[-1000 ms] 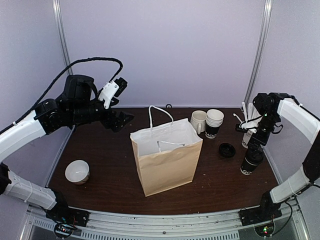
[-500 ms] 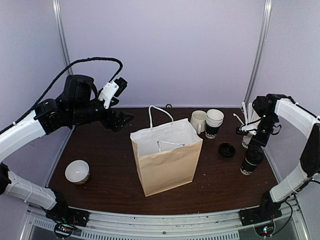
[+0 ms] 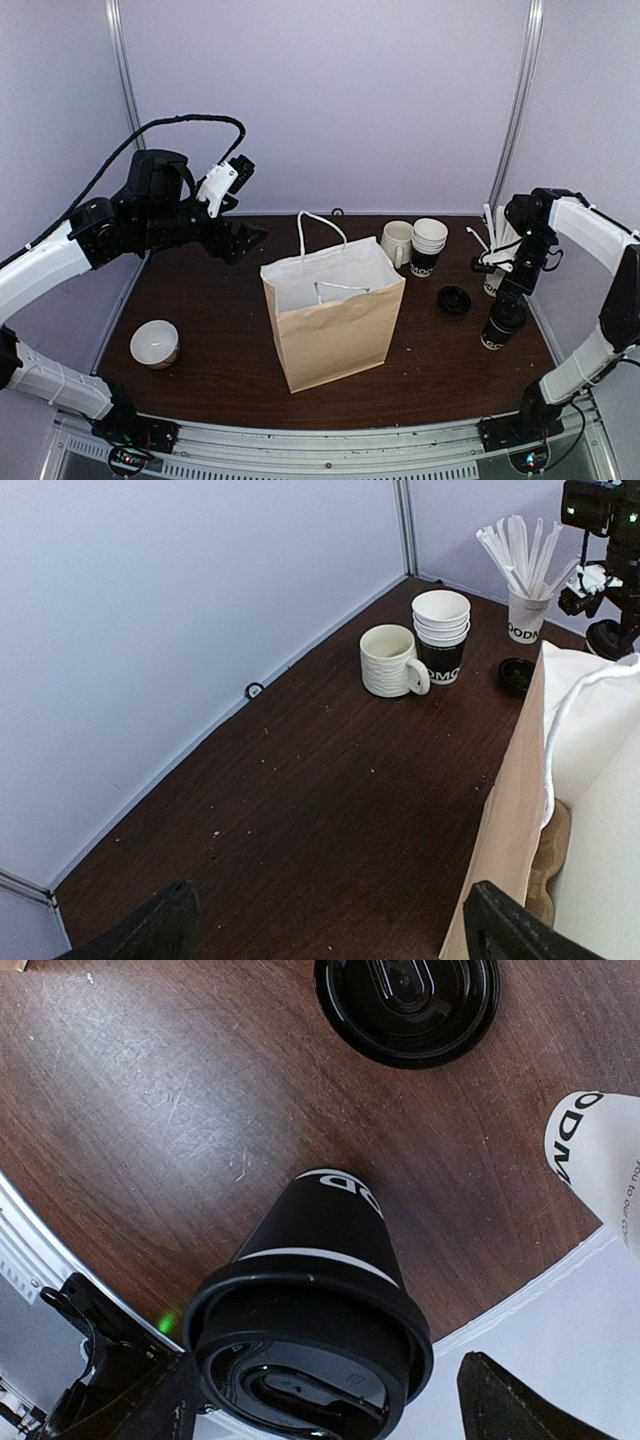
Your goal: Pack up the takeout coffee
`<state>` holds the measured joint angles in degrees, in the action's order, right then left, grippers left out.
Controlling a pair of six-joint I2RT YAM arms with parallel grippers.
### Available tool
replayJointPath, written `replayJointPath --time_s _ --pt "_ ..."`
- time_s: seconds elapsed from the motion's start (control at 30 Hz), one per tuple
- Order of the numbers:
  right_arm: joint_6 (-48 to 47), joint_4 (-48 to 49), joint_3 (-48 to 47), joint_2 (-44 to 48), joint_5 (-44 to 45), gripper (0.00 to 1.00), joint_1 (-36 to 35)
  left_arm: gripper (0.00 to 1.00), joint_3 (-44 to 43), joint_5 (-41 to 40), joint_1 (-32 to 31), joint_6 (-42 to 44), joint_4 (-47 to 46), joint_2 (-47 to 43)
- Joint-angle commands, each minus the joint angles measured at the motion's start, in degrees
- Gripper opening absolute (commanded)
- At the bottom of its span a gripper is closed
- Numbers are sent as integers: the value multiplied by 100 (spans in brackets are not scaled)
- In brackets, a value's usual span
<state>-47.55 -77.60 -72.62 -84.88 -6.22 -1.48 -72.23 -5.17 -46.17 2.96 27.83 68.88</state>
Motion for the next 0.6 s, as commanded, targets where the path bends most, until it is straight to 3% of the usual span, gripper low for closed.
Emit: replayJointPath --time_s 0.0,0.57 --pt "-81 -239 -171 70 -39 92 54 96 17 42 29 57 -271 -59" --pt "-148 18 114 34 146 93 68 96 17 69 29 59 -264 -92"
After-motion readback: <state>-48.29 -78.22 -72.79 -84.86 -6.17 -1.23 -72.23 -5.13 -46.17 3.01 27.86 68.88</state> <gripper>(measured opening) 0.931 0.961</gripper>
